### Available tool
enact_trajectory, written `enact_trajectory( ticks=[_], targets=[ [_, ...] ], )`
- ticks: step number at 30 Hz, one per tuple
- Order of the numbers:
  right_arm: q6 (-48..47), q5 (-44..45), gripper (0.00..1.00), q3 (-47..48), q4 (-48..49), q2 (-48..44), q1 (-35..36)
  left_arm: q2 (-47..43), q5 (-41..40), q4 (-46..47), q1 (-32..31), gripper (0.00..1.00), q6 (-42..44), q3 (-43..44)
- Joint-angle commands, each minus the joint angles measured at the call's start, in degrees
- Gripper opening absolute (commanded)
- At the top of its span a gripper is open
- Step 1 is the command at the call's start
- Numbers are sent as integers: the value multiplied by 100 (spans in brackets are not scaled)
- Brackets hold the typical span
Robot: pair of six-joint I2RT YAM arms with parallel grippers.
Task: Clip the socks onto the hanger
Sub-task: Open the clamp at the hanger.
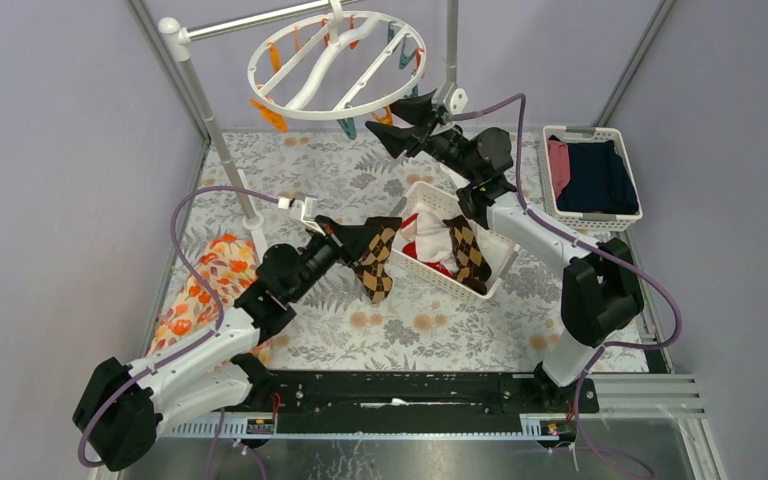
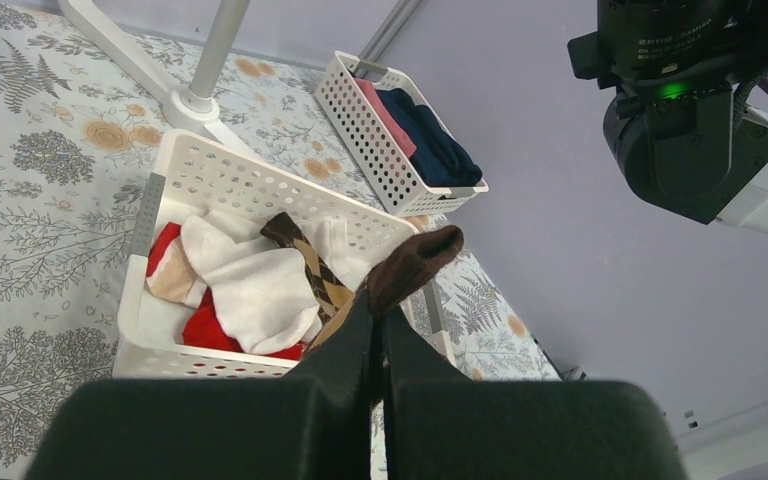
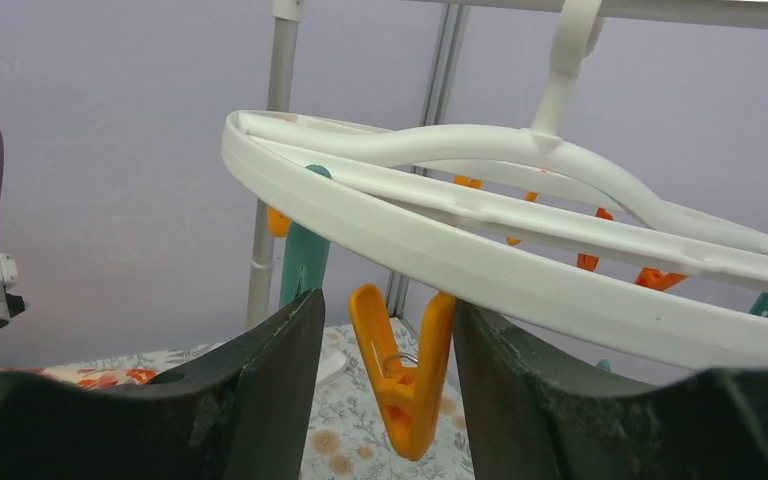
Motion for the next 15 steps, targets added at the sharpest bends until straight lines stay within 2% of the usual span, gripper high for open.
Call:
enact_trajectory(
  ticks=[1, 15],
  targets=[
    [109, 209, 56, 96, 476, 92, 80, -48, 56, 272, 51, 0, -50, -85],
    [83, 370, 42, -120, 637, -41, 110, -36, 56, 292, 68, 0, -113, -91]
  ],
)
